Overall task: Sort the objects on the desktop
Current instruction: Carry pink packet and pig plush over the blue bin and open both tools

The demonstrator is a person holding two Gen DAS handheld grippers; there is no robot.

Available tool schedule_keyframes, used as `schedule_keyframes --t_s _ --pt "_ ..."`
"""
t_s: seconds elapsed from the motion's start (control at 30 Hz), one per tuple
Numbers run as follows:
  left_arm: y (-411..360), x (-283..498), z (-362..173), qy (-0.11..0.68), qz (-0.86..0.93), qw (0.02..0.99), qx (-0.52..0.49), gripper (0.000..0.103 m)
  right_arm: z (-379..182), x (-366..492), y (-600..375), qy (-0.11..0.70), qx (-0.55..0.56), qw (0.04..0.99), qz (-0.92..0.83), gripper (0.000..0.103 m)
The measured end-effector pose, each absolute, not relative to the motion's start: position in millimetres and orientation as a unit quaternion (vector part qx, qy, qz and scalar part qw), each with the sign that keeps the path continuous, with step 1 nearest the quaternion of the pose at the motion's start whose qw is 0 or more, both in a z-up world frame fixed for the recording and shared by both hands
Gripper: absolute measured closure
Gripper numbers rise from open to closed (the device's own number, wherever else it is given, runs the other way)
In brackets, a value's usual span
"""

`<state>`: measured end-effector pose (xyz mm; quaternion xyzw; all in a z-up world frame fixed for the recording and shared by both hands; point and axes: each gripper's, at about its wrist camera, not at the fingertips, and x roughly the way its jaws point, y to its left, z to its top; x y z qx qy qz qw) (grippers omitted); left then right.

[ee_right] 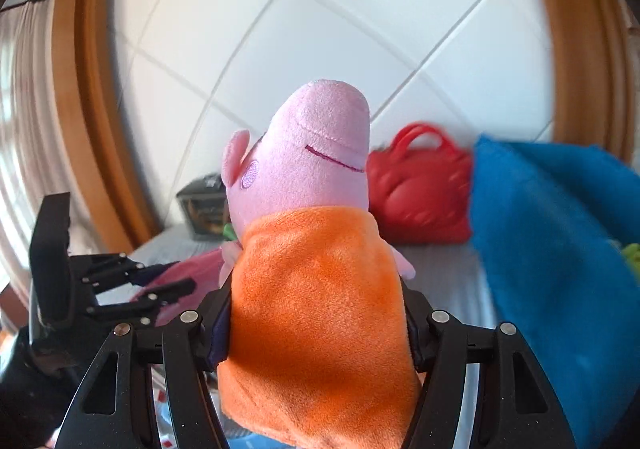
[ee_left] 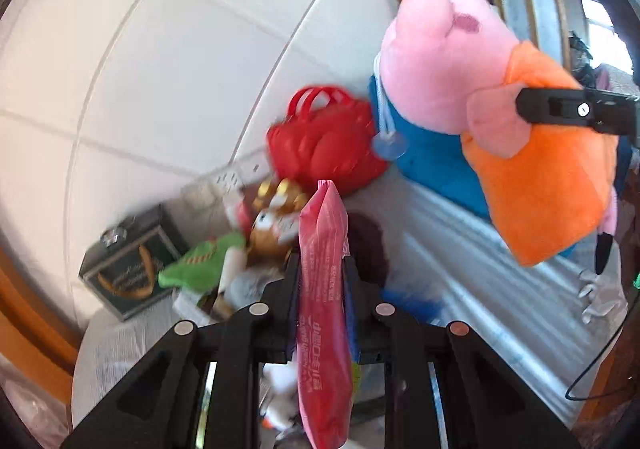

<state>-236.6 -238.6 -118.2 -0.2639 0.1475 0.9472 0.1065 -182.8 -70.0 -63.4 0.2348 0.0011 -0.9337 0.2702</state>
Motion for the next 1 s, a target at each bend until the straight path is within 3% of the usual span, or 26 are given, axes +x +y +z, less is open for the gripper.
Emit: schedule_keyframes --t_s 0.37,0.67,0.73,0.8,0.93,0.97,1.0 --pt "-53 -269 -30 0.162 0.952 0.192 -0.175 0.084 30 -141 100 -0.046 0.123 0.151 -0.980 0.037" --pt "99 -351 7 0.138 0.943 0.250 -0.171 0.084 47 -225 237 -0.070 0.149 0.071 -0.984 0.035" --pt "121 -369 8 0.139 0.943 0.243 -0.182 0.083 43 -245 264 -0.083 0.168 0.060 -0.980 0.030" --pt "141 -386 10 0.142 0.941 0.237 -0.194 0.075 39 -263 282 -0.087 0.186 0.048 -0.977 0.024" --pt "159 -397 18 0.156 0.950 0.205 -0.179 0.035 32 -279 314 -0.109 0.188 0.048 -0.975 0.021" --pt "163 -393 21 0.150 0.953 0.200 -0.172 0.028 32 -278 319 -0.110 0.185 0.047 -0.976 0.020" --pt "164 -392 23 0.144 0.956 0.196 -0.167 0.027 32 -276 323 -0.112 0.181 0.048 -0.976 0.017"
